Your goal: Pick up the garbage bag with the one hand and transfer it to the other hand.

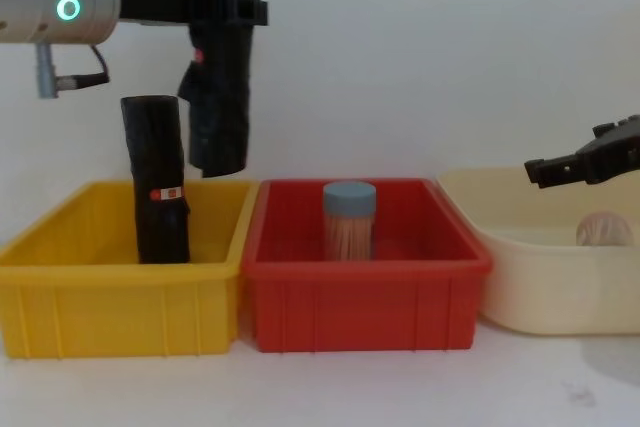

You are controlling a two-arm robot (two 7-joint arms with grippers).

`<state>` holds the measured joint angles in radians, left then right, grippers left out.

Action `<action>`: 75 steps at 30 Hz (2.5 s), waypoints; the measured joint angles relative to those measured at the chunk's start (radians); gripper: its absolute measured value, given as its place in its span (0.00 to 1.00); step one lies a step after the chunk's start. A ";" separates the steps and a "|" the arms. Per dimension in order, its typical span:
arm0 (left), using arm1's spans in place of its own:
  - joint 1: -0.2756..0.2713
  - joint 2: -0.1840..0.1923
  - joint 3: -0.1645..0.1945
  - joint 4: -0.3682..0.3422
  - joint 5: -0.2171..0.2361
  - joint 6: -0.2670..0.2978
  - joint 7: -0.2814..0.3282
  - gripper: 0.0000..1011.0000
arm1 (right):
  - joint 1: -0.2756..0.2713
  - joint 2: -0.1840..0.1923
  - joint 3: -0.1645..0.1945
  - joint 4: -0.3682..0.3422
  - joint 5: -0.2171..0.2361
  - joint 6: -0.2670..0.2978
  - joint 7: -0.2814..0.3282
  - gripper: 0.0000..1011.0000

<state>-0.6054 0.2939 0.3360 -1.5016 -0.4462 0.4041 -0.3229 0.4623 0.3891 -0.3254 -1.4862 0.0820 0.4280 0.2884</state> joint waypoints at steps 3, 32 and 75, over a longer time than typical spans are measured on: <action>-0.014 -0.010 0.007 0.019 -0.016 -0.002 -0.024 0.35 | 0.000 0.000 0.000 0.000 0.000 0.000 0.000 0.99; -0.247 -0.211 0.091 0.468 -0.162 -0.166 -0.354 0.35 | 0.000 0.000 0.000 -0.005 0.000 -0.001 0.011 0.99; -0.317 -0.274 0.110 0.612 -0.195 -0.224 -0.437 0.35 | 0.085 -0.017 -0.044 -0.062 0.165 0.011 0.247 0.99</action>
<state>-0.9226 0.0199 0.4457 -0.8899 -0.6411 0.1797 -0.7602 0.5471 0.3726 -0.3696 -1.5480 0.2472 0.4394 0.5349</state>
